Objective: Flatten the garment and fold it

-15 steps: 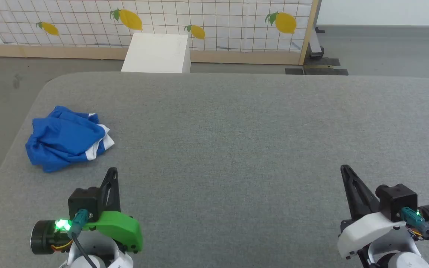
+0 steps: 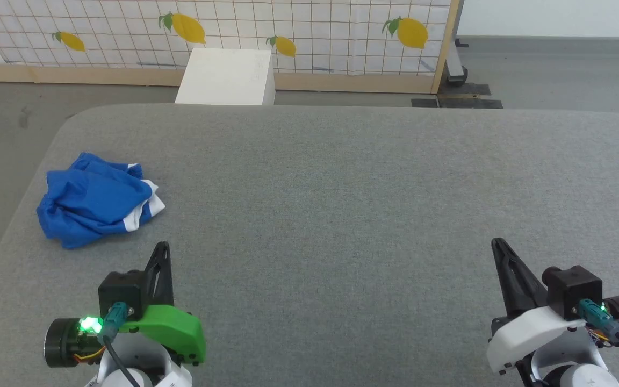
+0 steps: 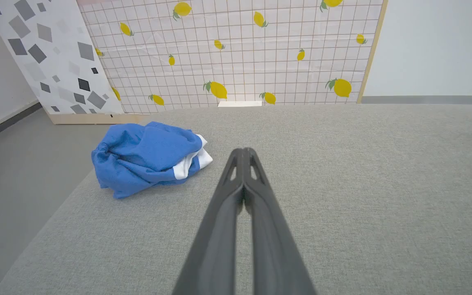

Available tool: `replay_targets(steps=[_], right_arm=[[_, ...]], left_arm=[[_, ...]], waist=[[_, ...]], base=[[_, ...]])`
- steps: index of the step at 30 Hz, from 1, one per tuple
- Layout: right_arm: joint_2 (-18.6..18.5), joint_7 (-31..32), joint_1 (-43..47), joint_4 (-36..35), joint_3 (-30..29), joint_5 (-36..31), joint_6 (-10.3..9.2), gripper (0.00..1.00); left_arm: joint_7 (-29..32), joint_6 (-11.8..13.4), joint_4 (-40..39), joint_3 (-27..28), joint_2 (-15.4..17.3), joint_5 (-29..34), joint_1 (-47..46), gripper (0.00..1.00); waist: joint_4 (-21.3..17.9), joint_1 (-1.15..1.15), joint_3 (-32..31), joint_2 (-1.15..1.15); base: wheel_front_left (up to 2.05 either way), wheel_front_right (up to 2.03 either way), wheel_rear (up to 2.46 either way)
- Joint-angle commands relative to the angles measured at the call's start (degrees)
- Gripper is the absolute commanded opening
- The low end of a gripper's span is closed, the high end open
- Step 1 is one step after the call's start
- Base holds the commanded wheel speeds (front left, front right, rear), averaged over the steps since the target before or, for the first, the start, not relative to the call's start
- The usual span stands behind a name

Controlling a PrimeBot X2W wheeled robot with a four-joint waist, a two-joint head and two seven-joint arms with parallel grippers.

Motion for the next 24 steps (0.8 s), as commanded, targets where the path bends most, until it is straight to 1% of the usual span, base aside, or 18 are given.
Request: replay_targets(steps=[1,24], right_arm=[[0.2,-0.4,-1.1,0.1,0.1,-0.4,-0.09,0.0],[0.2,-0.4,-1.1,0.1,0.1,-0.4,-0.09,0.0]], left_arm=[[0.1,0.0,0.1,0.1,-0.3,0.7,0.6,0.0],[0.1,0.0,0.1,0.1,-0.3,0.7,0.6,0.0]], waist=[[0.0,0.0,0.0,0.0],[0.0,0.0,0.0,0.0]], base=[[0.0,0.0,0.0],[0.0,0.0,0.0]])
